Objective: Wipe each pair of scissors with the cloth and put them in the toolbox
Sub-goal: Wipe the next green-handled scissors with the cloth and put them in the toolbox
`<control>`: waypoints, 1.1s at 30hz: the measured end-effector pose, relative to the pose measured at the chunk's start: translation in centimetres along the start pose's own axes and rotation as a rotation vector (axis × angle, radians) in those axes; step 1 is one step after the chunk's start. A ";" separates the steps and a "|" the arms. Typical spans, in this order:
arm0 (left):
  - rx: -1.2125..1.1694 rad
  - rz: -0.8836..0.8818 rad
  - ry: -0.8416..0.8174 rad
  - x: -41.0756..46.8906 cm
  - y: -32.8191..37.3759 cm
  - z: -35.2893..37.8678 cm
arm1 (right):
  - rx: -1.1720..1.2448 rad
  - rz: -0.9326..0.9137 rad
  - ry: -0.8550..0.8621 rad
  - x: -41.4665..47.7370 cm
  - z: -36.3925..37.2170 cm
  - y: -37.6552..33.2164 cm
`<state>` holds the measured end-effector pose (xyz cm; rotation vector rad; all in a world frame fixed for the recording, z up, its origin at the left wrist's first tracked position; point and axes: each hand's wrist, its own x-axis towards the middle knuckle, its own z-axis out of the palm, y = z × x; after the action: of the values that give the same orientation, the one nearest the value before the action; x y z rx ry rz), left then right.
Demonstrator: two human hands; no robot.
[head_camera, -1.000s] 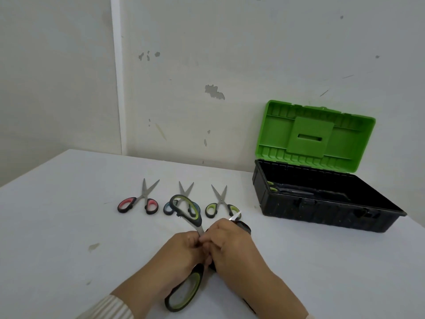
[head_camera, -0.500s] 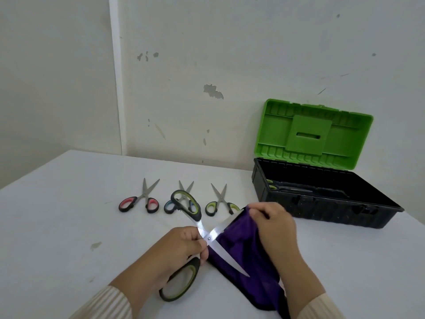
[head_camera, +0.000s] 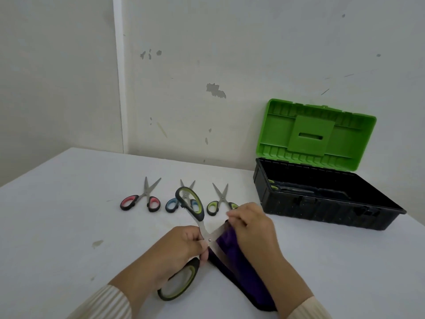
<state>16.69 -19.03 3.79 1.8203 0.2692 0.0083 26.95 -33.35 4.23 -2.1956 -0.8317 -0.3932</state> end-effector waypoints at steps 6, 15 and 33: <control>-0.239 -0.028 0.134 0.2 0.5 -1.3 | 0.133 0.276 0.137 -0.3 -3.0 1.5; -0.824 -0.088 0.337 0.9 0.4 -0.7 | 0.514 0.347 -0.423 -2.4 1.7 -4.0; -0.873 -0.103 0.111 1.0 -0.1 1.3 | 0.643 0.502 -0.184 -1.7 -1.2 -3.1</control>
<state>17.82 -20.03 3.21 0.9381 0.3659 0.1349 23.60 -33.33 5.86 -1.7496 -0.3883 0.2949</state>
